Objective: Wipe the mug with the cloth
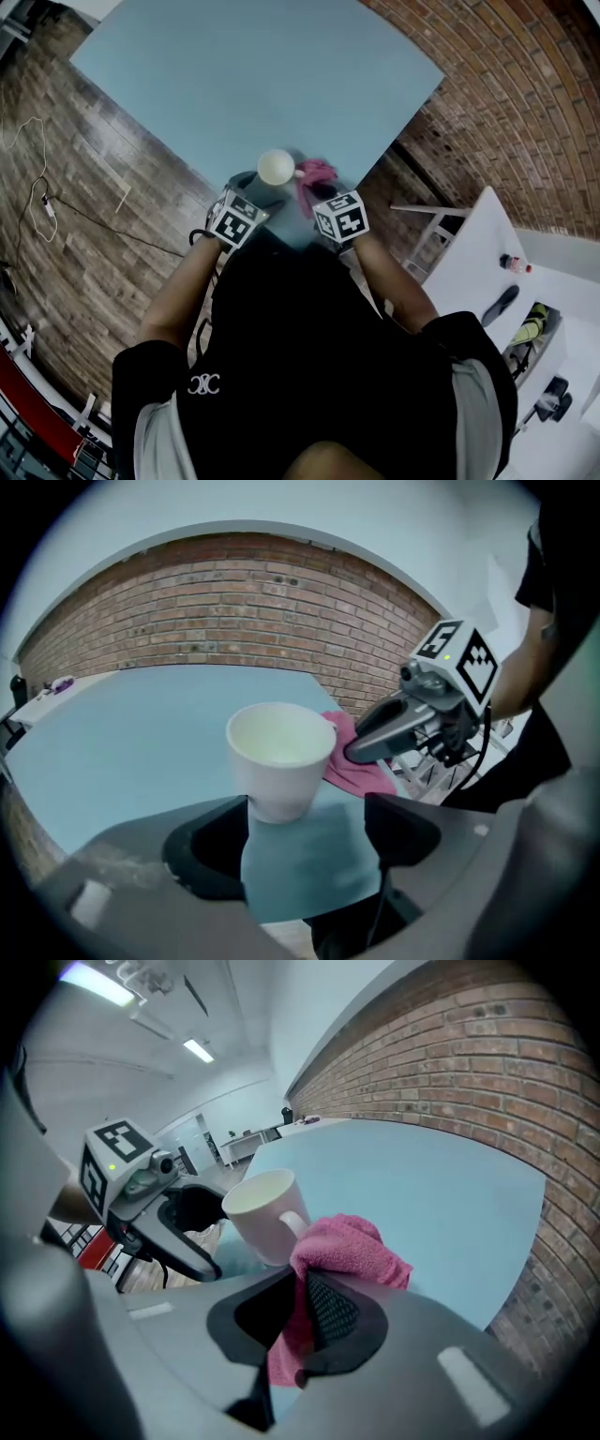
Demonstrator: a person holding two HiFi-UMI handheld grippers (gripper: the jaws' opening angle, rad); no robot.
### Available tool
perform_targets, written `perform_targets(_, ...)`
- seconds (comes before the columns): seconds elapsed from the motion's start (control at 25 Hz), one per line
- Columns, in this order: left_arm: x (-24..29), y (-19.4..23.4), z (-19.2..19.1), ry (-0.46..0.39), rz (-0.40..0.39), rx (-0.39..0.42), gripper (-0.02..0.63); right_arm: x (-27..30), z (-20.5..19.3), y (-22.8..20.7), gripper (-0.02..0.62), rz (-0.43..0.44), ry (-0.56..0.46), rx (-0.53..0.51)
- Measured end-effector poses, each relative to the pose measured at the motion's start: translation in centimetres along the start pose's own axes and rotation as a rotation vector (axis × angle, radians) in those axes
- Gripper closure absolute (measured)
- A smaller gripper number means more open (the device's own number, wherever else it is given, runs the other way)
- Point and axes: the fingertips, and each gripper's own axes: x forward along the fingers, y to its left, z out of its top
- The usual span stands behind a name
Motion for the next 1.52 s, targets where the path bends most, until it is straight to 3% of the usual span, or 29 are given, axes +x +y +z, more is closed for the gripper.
perform_targets(0.24,-1.9,2.4,-0.6,-0.038,0.034,0.019,0.225,0.3,0.7,-0.2,0.558,0.007,-0.022,0.052)
perform_targets(0.36,-1.8,3.8,0.4,-0.042,0.027,0.078,0.211,0.2,0.6,-0.2,0.558,0.015,-0.021,0.044)
perform_targets(0.64,-0.4,3.3,3.0,0.008,-0.123,0.275,0.199,0.4,0.7,0.0,0.558,0.005,-0.008,0.023)
perform_targets(0.72,-0.1,2.6,3.0,0.022,-0.158,0.308,0.234,0.7,0.6,0.2,0.558,0.006,0.001,0.014)
perform_targets(0.92,0.4,2.3,2.7,0.025,-0.153,0.292,0.249,0.6,1.2,0.4,0.558,0.004,0.002,-0.027)
perform_targets(1.28,0.3,2.3,3.1,-0.001,-0.139,0.281,0.249,-1.7,5.0,2.2,0.558,0.05,-0.084,-0.109)
perform_targets(1.52,0.8,2.3,2.8,-0.007,-0.116,0.25,0.259,-0.8,4.8,1.7,0.558,0.075,-0.059,-0.127)
